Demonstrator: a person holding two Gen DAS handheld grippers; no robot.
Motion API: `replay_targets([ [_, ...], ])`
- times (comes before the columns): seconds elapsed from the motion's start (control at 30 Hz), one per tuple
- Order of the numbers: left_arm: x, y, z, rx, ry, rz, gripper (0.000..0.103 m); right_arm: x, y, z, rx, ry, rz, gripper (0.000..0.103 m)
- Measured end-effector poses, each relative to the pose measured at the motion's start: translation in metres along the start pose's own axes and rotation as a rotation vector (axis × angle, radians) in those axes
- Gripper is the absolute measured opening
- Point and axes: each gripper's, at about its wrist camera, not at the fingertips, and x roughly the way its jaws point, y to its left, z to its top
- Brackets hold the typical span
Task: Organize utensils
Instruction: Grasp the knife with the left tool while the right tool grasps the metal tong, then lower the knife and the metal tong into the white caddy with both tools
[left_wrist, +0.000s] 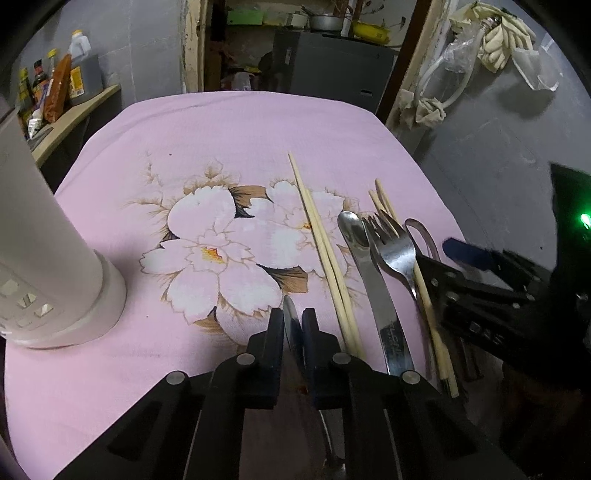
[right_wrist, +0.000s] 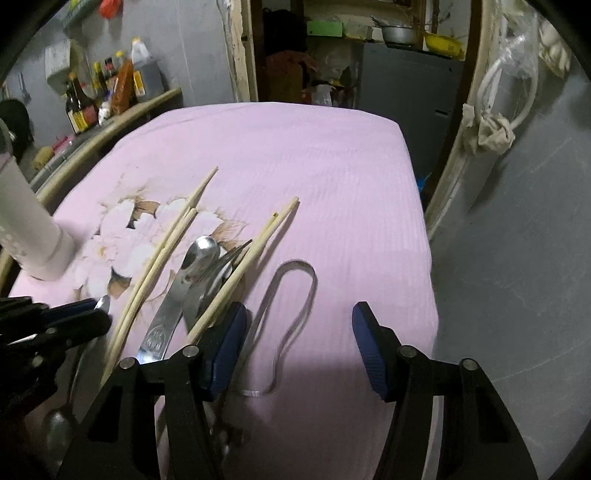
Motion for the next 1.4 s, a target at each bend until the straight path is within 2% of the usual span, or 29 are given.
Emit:
replay_targets([
  [0.1, 0.000, 0.001, 0.000, 0.001, 0.004, -0.007, 0.011, -0.001, 0.003, 0.002, 0.017, 0.004, -0.012, 0.053],
  [0.17, 0.000, 0.001, 0.000, 0.003, 0.003, -0.005, 0.010, -0.001, 0.004, 0.002, 0.015, 0.007, -0.005, 0.049],
  [0.3, -0.001, -0.001, 0.001, 0.004, -0.003, -0.004, 0.007, -0.003, 0.006, 0.006, 0.012, 0.033, 0.016, 0.029],
  [0.4, -0.004, 0.003, 0.002, -0.017, -0.011, -0.019, 0.003, -0.002, -0.001, 0.007, 0.045, 0.057, 0.039, 0.024],
  [0.47, -0.009, 0.008, 0.002, -0.048, -0.028, -0.037, 0.003, -0.005, -0.010, 0.006, 0.111, 0.063, 0.084, 0.022],
  [0.53, -0.015, 0.013, 0.002, -0.074, -0.048, -0.051, 0.002, -0.014, -0.019, 0.005, 0.177, 0.035, 0.127, 0.021],
  [0.8, -0.047, 0.023, 0.002, -0.105, -0.129, -0.075, 0.002, -0.068, -0.026, -0.003, 0.214, -0.141, 0.195, 0.021],
  [1.1, -0.100, 0.036, 0.003, -0.105, -0.260, -0.105, 0.002, -0.117, -0.019, -0.003, 0.181, -0.261, 0.180, 0.021],
  [1.4, -0.167, 0.070, 0.025, -0.148, -0.422, -0.146, 0.002, -0.176, 0.016, 0.011, 0.149, -0.373, 0.158, 0.021],
])
